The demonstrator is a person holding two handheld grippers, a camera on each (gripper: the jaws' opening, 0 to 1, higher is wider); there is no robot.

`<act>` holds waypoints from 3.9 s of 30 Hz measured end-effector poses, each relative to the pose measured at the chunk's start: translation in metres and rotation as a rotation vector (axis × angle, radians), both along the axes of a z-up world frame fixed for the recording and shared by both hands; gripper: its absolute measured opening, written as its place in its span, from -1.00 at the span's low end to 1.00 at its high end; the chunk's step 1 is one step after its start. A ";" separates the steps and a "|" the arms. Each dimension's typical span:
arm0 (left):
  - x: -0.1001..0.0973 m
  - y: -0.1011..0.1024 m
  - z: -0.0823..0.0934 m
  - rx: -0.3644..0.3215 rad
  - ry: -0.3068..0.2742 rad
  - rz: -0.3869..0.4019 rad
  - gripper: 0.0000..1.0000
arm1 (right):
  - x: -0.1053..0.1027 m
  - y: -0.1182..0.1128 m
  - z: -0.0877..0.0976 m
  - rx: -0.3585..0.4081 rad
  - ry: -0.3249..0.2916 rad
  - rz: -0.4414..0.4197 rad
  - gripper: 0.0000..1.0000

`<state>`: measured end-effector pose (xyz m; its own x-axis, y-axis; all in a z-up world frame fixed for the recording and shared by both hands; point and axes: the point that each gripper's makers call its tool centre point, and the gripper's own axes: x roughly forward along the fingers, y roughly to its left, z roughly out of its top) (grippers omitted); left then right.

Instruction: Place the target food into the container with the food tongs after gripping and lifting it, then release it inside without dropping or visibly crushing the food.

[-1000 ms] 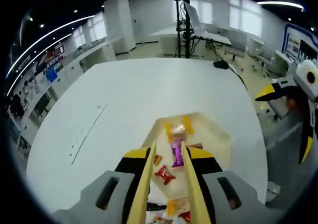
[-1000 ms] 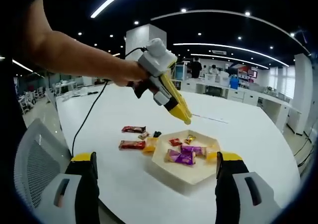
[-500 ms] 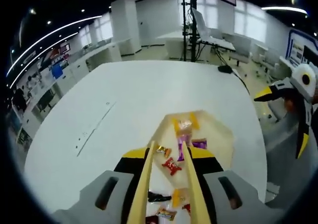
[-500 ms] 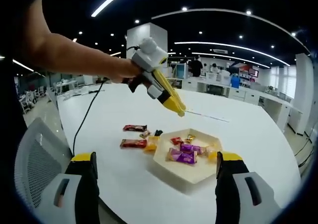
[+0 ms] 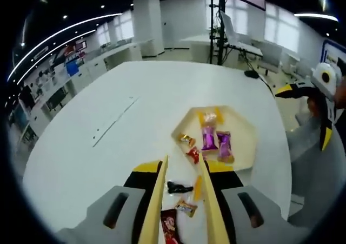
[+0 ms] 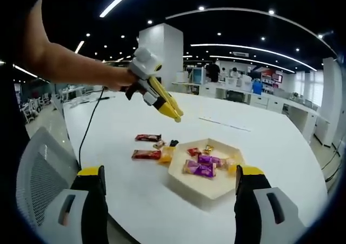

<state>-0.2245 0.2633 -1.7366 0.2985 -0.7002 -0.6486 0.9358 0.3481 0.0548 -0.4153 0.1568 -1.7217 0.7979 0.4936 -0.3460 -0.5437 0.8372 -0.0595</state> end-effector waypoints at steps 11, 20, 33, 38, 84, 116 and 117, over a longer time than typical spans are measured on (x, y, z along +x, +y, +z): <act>-0.003 0.058 -0.018 0.022 0.008 0.102 -0.47 | -0.001 0.002 -0.002 -0.002 0.010 0.010 0.97; -0.012 0.101 -0.031 0.035 0.006 0.177 -0.47 | -0.001 0.001 -0.002 -0.004 0.012 0.004 0.97; -0.016 0.125 -0.057 0.058 -0.030 0.227 -0.47 | -0.002 0.002 -0.005 -0.005 0.027 0.010 0.97; -0.016 0.126 -0.071 0.067 -0.024 0.233 -0.47 | -0.002 0.003 -0.006 -0.005 0.030 0.010 0.97; -0.011 0.120 -0.094 0.063 0.038 0.264 -0.64 | 0.000 0.001 -0.005 0.004 0.035 0.001 0.96; -0.012 0.099 -0.047 0.010 0.039 0.225 -0.62 | -0.001 -0.001 -0.002 0.012 0.019 -0.008 0.95; -0.013 0.098 -0.046 0.008 0.038 0.223 -0.62 | -0.001 -0.001 -0.002 0.012 0.019 -0.008 0.95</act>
<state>-0.2370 0.3615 -1.7829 0.4204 -0.6145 -0.6676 0.8372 0.5463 0.0244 -0.4158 0.1556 -1.7234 0.7953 0.4913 -0.3551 -0.5378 0.8421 -0.0393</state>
